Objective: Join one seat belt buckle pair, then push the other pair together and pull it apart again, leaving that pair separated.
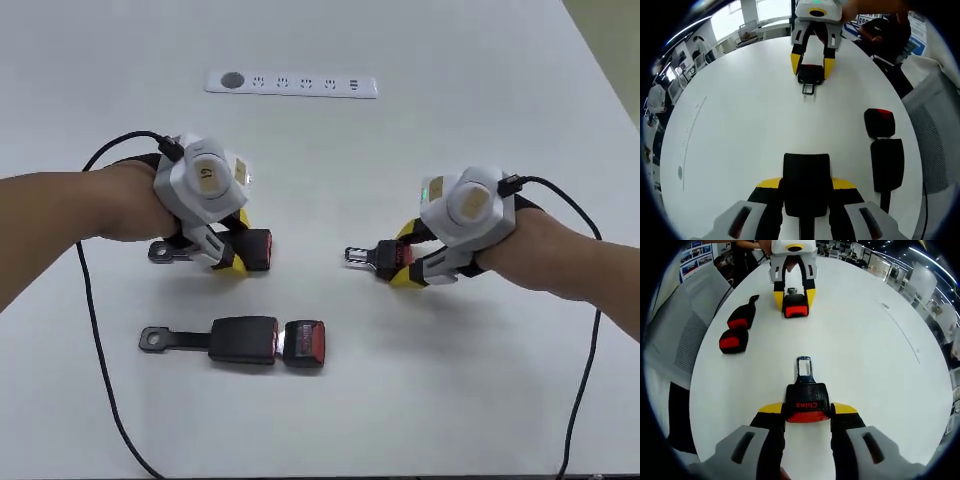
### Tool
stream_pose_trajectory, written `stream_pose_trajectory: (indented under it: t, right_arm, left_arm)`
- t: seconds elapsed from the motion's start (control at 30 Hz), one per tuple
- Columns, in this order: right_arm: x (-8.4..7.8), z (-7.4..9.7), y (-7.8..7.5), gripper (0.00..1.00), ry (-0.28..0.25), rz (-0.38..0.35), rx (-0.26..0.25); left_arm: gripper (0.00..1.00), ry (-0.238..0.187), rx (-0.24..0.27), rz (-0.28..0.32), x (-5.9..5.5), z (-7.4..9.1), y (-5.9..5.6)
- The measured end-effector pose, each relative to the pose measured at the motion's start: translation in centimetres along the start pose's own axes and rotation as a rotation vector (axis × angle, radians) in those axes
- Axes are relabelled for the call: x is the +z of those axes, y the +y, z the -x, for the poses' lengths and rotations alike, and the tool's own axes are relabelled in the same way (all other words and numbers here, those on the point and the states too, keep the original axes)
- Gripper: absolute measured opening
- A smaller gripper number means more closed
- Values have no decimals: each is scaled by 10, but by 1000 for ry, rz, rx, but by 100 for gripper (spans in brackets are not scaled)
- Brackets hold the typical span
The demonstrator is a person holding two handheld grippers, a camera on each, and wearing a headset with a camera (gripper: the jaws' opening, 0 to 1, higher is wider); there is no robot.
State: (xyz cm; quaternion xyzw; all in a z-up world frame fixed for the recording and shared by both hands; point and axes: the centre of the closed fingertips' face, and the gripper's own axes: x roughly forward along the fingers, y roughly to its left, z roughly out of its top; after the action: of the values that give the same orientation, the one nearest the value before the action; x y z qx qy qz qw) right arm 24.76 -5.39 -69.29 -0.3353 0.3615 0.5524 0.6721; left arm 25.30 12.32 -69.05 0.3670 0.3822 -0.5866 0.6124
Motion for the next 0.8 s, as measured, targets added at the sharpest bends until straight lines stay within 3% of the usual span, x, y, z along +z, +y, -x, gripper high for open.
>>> stream_pose_trajectory:
  t: [0.1,0.23,0.27,0.3,0.37,0.5,0.63,0.7,0.77,0.8]
  right_arm:
    - [1,1,-1,34,7,17,-11]
    - [0,1,-5,42,22,15,-46]
    - [3,4,-9,46,13,12,-88]
    - [4,6,-10,49,9,11,-99]
    - [15,13,-2,49,-39,-38,-82]
    - [26,26,8,50,-72,-54,-104]
    - [36,29,19,52,-112,-77,-122]
    - [48,37,29,53,-141,-101,-147]
    - [55,40,33,52,-165,-129,-171]
    - [56,40,34,53,-167,-134,-178]
  left_arm:
    - [36,10,-1,4,-1,-1,2]
    - [37,17,14,12,-1,0,3]
    - [39,19,22,32,-2,0,4]
    - [43,18,27,39,-2,0,4]
    - [46,-29,46,58,5,6,1]
    - [51,-51,80,78,10,19,-5]
    - [56,-106,135,85,19,30,-13]
    - [60,-130,150,117,22,33,-24]
    - [62,-180,187,112,29,38,-32]
    - [62,-180,188,124,28,39,-37]
